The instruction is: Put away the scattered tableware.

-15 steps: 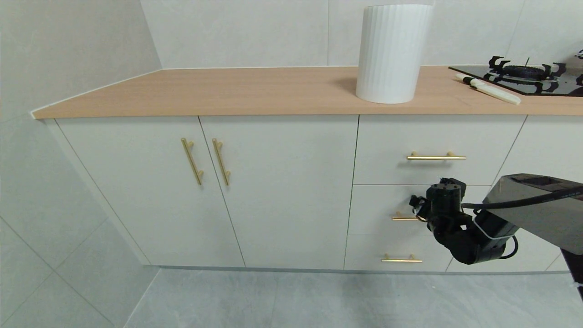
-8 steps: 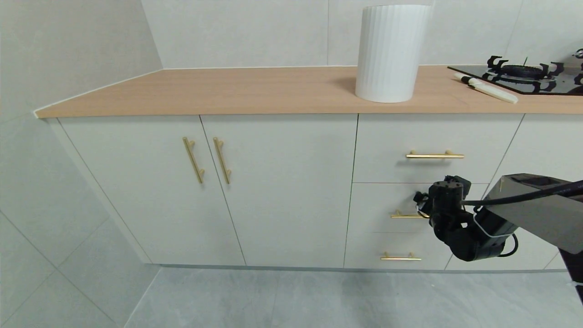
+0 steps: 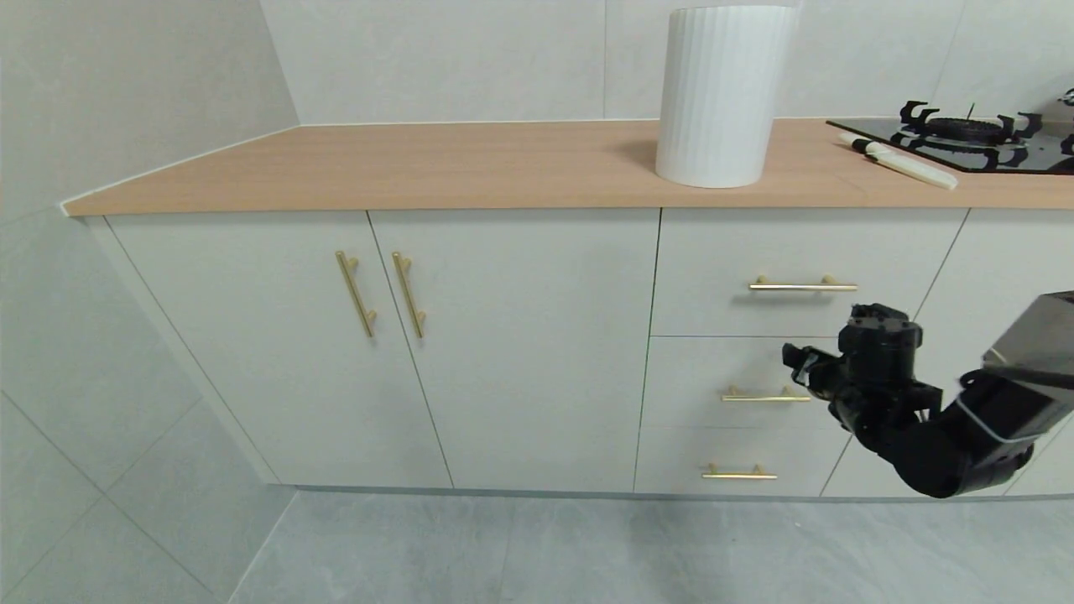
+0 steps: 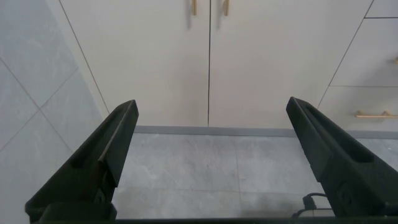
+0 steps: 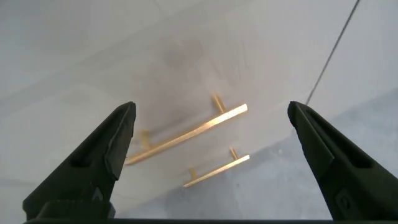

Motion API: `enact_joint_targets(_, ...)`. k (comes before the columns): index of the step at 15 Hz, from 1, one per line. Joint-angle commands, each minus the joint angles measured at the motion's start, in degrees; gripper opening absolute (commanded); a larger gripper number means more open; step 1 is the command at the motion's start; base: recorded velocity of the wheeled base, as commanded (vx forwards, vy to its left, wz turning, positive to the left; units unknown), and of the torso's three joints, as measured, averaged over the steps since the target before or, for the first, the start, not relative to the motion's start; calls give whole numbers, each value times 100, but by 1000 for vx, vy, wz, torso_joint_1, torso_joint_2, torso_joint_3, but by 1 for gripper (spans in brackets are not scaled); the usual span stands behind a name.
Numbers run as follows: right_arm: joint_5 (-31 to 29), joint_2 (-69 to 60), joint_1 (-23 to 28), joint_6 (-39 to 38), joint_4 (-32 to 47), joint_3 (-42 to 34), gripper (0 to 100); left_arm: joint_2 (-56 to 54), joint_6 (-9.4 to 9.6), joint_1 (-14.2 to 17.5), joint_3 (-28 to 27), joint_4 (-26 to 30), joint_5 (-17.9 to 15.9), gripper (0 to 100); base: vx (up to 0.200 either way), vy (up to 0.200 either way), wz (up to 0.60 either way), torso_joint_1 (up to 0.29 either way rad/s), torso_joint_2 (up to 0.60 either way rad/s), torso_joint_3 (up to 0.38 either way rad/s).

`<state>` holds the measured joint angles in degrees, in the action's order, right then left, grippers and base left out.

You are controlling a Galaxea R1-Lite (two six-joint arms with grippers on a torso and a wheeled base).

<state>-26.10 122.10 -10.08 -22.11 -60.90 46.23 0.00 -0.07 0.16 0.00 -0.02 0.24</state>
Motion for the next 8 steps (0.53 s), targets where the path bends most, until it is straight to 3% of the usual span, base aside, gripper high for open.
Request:
enact_joint_targets(1,8,-1971,-99,550,26,-966,100,0,-1,2,0,-6,2,100,0,0,0,0,0,0)
enact_joint_targets(6,-115,-4783,-117,2255,26,-2645,100,0,-1,2,0,2,2,100,0,0,0,0,0,0)
enact_joint_targets(8,-229,-5961,-108,2537,246,-3014,100,0,-1,2,0,-6,2,100,0,0,0,0,0,0)
